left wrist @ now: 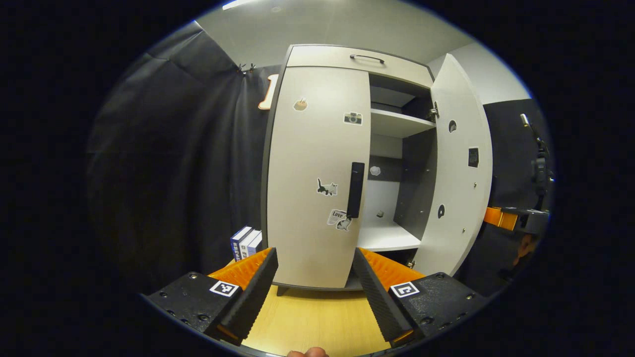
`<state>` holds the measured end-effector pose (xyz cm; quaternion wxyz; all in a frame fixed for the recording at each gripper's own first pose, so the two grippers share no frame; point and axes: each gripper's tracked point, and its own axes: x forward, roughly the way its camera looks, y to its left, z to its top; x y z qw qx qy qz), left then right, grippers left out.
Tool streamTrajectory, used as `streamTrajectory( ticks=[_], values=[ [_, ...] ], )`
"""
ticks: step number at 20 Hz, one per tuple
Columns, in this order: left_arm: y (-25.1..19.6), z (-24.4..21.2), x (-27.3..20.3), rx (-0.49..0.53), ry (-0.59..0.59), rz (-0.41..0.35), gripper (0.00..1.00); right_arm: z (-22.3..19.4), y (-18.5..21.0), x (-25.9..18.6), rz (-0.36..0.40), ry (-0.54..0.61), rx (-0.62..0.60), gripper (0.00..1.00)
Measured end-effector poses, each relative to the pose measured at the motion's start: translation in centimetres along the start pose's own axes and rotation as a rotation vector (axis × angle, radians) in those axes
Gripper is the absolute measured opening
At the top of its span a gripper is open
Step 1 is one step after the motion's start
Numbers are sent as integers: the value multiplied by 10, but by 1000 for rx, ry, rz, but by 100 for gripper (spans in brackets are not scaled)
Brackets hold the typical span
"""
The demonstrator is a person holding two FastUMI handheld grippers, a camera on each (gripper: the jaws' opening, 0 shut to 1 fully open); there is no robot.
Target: Open the right door of the double-door shoe cabinet with the right hand, and open the left door with the left hand.
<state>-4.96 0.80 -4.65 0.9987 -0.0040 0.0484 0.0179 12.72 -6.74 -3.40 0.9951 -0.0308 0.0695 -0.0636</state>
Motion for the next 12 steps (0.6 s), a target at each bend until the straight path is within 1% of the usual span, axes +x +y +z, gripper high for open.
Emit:
streamTrajectory(
  ticks=[2,5,6,7,9,10,11,12],
  values=[
    [-8,-2,3,2,7,-19,95,2,-9,-3,-19,-2,13,4],
    [-18,-5,7,2,16,-39,95,-1,-8,-4,-12,11,65,1],
    [-21,-5,8,2,18,-43,91,-2,-8,-4,-9,15,81,1],
    [-23,-6,10,3,21,-46,95,-2,-10,-4,-7,15,89,1],
    [-25,-3,15,9,16,-48,95,-2,-12,-3,3,19,86,1],
    [-25,0,18,14,10,-46,91,-2,-13,-4,10,21,84,1],
    [-26,2,21,19,1,-45,95,-3,-13,-3,18,26,79,1],
    [-26,5,26,24,-6,-44,91,-3,-14,-3,22,26,78,1]
  ],
)
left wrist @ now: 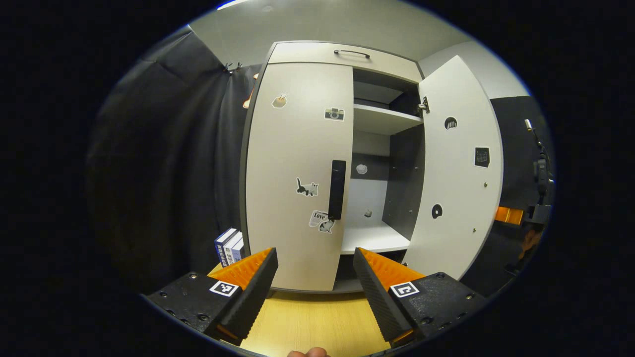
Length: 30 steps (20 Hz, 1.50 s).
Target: Open the right door of the double-door shoe cabinet with the right hand, and open the left door with the left hand.
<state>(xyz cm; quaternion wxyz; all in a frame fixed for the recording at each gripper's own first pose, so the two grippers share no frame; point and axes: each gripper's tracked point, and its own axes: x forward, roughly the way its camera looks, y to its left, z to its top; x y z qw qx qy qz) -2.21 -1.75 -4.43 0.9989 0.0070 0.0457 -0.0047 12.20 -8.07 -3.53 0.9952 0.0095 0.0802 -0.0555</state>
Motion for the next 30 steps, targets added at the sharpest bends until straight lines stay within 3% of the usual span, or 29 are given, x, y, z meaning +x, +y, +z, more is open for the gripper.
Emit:
streamTrajectory(
  ticks=[1,2,4,6,15,30],
  values=[
    [0,3,6,6,-7,1,91,0,-1,1,3,0,2,1],
    [0,6,12,12,-13,1,100,0,-2,1,9,2,5,1],
    [-3,15,25,27,-31,0,91,0,-1,1,16,3,10,1],
    [-6,22,40,42,-44,-1,95,0,-3,2,21,4,4,1],
    [-28,37,105,50,-62,-14,95,-1,-6,4,50,14,-29,1],
    [-26,43,187,87,-69,23,95,0,-8,10,41,-8,-58,1]
  ],
)
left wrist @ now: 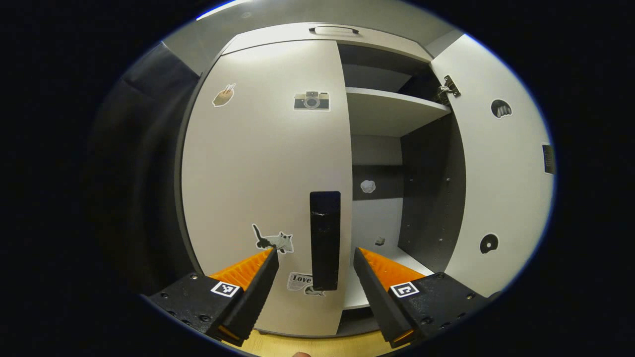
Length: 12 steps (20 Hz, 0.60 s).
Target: Open the right door of the double-door shoe cabinet with the right hand, and open the left door with the left hand.
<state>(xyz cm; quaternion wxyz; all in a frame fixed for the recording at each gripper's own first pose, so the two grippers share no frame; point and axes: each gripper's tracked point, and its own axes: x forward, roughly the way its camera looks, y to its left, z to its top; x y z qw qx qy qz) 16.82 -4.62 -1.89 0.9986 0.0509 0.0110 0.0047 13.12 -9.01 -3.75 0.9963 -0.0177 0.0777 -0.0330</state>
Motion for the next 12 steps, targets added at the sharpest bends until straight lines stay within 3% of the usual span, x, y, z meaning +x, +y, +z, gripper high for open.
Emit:
streamTrajectory(
  ticks=[7,9,10,12],
  values=[
    [-2,-7,26,28,9,11,79,1,0,1,4,-3,4,1],
    [-3,-11,31,27,21,3,65,1,1,2,8,-6,13,1],
    [-6,-11,33,18,23,-6,48,1,1,2,9,-7,17,1],
    [-7,-13,34,16,21,-1,37,1,2,2,12,-8,19,1]
  ],
)
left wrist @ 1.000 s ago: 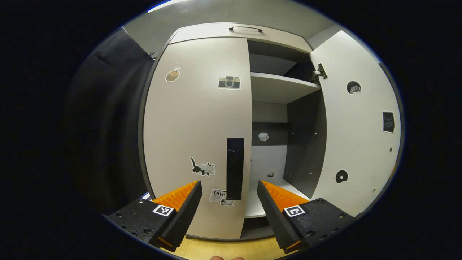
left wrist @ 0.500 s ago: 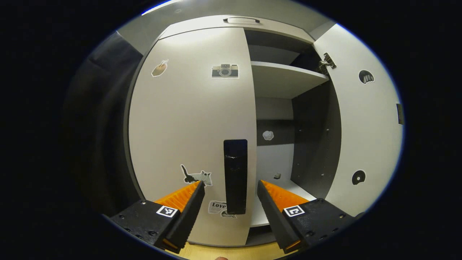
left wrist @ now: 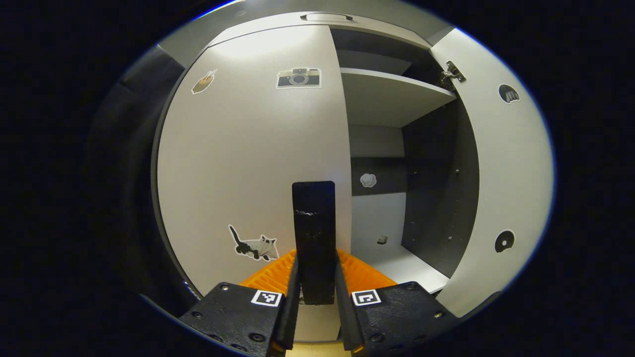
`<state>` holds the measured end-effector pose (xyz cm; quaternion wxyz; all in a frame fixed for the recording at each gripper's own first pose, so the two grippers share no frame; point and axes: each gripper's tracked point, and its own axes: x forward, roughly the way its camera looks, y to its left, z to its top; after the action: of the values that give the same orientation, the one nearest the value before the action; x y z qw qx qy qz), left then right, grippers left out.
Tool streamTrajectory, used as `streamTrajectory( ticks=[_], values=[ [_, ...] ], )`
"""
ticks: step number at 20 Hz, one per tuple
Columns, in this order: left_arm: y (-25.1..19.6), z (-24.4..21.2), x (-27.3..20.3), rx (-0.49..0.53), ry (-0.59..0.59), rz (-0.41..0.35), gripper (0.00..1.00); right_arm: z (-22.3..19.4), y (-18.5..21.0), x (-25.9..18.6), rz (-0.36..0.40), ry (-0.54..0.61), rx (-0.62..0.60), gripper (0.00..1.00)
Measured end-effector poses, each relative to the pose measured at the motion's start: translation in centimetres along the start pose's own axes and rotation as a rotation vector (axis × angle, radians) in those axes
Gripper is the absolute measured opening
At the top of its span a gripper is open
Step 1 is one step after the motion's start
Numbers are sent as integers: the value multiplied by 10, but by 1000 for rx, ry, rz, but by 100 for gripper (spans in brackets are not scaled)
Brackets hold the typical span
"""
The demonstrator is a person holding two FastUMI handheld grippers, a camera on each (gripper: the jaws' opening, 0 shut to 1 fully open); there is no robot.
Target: Open the right door of the double-door shoe cabinet with the right hand, and open the left door with the left hand.
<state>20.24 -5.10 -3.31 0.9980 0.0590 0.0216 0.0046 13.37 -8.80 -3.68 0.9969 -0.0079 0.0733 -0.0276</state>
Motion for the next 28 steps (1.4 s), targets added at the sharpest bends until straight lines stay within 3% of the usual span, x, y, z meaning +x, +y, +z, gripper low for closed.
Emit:
streamTrajectory(
  ticks=[9,14,17,28],
  values=[
    [0,1,2,-16,-10,4,34,0,3,1,12,-5,21,1],
    [1,0,1,-33,9,-6,24,0,2,1,4,-4,29,1],
    [1,-1,-1,-34,19,-9,24,-1,2,1,-1,-1,28,1],
    [8,-2,-41,-51,23,-61,21,0,3,2,0,-7,46,1]
  ],
)
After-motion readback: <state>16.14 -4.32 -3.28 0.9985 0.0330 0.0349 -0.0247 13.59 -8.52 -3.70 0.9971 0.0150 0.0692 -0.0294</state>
